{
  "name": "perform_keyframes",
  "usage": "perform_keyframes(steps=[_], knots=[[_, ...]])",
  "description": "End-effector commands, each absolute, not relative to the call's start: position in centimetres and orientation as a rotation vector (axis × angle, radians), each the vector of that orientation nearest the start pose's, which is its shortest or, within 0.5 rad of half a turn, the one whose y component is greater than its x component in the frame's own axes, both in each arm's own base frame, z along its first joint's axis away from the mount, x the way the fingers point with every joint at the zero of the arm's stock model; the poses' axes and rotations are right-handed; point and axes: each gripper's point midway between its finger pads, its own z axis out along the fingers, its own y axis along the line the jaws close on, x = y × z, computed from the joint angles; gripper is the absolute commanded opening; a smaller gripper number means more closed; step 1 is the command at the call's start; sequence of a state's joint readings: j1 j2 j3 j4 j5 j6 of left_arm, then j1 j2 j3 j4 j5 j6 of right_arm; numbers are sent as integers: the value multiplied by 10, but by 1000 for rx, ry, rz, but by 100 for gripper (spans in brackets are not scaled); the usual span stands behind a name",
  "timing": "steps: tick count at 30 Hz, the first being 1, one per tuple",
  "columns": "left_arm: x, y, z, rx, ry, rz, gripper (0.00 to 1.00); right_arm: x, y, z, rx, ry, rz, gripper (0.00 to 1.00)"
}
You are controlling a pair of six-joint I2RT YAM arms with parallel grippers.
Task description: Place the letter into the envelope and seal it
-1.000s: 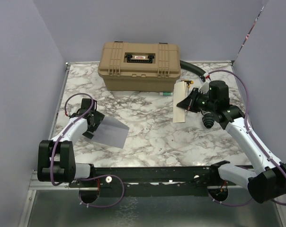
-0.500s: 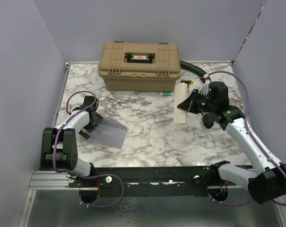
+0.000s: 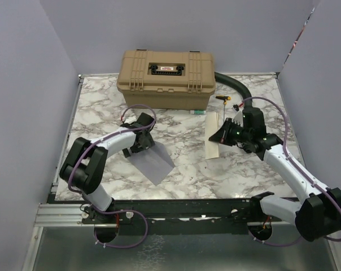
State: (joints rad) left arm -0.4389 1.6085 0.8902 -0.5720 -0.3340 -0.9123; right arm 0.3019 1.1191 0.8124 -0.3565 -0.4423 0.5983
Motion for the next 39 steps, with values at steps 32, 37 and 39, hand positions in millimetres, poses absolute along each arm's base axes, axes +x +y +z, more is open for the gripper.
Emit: perform_keyframes(steps=[32, 37, 39], knots=[[253, -194, 32, -201, 2718, -361, 95, 300, 270, 82, -244, 2259, 816, 1], [259, -183, 32, -123, 2715, -265, 95, 311, 269, 75, -255, 2228, 772, 1], [261, -181, 33, -115, 2710, -246, 95, 305, 275, 68, -265, 2223, 829, 1]])
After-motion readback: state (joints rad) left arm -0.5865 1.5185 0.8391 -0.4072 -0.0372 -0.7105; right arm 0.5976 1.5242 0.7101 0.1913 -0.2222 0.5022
